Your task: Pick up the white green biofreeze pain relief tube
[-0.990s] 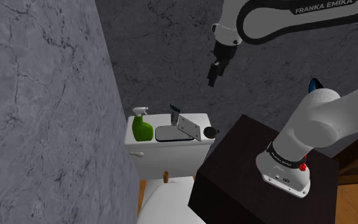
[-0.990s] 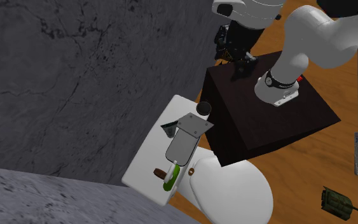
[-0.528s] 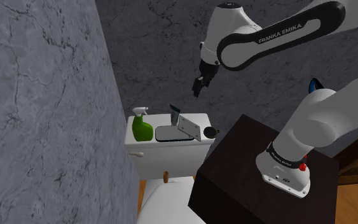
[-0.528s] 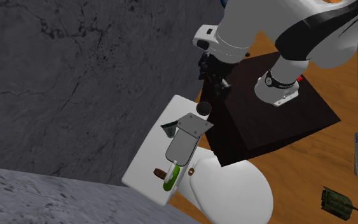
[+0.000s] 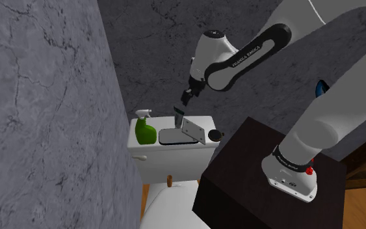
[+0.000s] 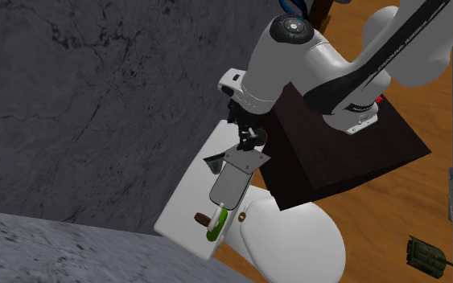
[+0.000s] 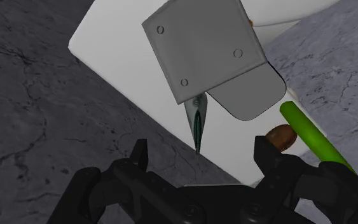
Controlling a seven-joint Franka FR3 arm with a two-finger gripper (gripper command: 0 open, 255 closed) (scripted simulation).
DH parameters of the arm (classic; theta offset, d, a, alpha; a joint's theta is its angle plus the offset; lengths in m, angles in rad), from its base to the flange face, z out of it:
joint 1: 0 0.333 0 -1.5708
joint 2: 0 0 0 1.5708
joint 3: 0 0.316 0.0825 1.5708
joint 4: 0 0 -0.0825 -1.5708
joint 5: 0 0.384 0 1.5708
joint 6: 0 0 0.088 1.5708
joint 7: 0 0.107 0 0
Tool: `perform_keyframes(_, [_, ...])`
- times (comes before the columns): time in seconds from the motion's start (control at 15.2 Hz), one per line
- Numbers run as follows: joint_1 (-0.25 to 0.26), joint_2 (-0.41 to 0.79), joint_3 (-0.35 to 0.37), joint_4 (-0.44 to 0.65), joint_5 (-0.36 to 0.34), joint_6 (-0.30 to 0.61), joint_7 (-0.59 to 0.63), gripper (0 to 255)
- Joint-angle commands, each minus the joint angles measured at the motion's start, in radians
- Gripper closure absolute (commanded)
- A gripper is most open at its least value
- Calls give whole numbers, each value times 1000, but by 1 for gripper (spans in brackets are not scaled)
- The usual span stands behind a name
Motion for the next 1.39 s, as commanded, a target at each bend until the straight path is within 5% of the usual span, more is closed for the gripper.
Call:
perform_keyframes(0.0, [-24, 89, 16, 28, -74, 78, 77, 0])
perform_keyframes(0.2, [-43, 228, 7, 95, -240, 167, 229, 0])
perform_keyframes(0.46, [24, 404, -95, 214, -452, 252, 433, 0])
perform_keyframes(1.12, [128, 525, -222, 256, -577, 343, 557, 0])
perform_keyframes(1.19, [129, 522, -223, 253, -578, 342, 559, 255])
perform_keyframes(1.32, [129, 521, -222, 252, -577, 342, 558, 255])
